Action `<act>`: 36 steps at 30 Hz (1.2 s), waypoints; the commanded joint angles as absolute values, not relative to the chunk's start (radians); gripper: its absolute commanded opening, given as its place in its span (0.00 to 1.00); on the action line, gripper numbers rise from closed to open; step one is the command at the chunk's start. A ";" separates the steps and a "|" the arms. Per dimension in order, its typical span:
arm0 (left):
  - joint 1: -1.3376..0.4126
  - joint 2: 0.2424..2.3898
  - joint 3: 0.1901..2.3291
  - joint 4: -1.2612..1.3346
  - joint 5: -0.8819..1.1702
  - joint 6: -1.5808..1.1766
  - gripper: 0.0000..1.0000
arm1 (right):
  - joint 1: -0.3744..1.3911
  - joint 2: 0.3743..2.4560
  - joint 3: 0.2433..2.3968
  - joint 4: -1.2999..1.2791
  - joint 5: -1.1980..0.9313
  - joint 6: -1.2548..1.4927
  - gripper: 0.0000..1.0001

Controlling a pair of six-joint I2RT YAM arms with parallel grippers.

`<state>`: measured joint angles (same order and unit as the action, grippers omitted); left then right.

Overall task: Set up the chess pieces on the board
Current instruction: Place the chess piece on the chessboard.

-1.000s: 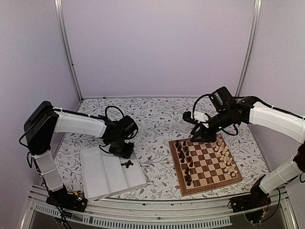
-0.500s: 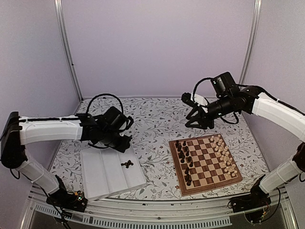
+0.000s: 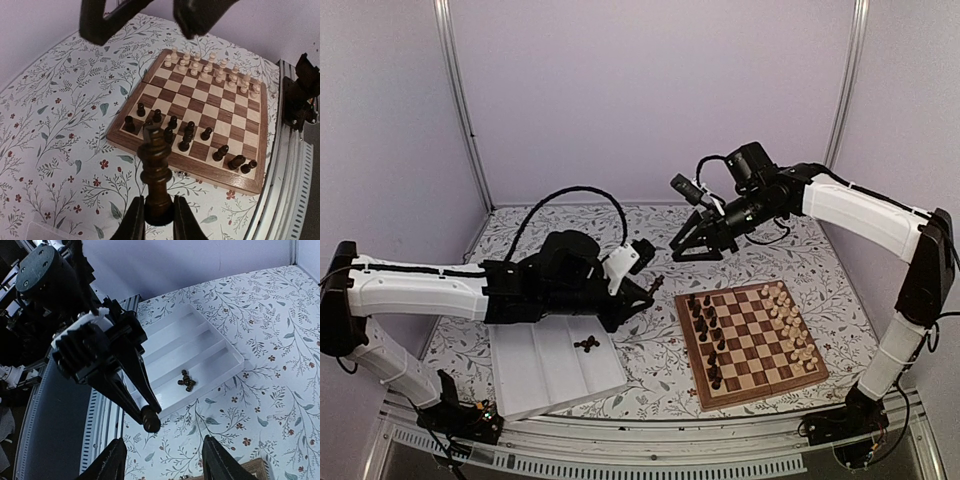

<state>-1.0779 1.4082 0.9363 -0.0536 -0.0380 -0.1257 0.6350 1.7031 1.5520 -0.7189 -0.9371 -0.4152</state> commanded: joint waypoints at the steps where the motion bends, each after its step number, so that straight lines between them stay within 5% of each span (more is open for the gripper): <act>1: -1.117 1.469 1.006 0.038 -0.034 -0.087 0.09 | 0.661 1.750 1.598 -0.770 -1.099 -0.368 0.55; 18: -1.155 1.467 1.019 0.110 -0.116 -0.090 0.09 | 0.704 1.735 1.519 -0.738 -1.039 -0.371 0.47; 24: -1.156 1.466 1.017 0.111 -0.142 -0.100 0.09 | 0.704 1.729 1.518 -0.729 -1.037 -0.373 0.22; 29: -1.158 1.470 1.014 0.097 -0.145 -0.087 0.26 | 0.704 1.708 1.521 -0.722 -0.961 -0.388 0.06; 36: -1.157 1.391 1.002 -0.064 -0.300 -0.002 0.58 | 0.702 1.596 1.435 -0.738 -0.685 -0.483 0.04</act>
<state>-1.1492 1.4689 0.9970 0.0402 -0.1783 -0.0593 0.7002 1.6955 1.4998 -0.7246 -0.8642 -0.4137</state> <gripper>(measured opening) 0.528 0.135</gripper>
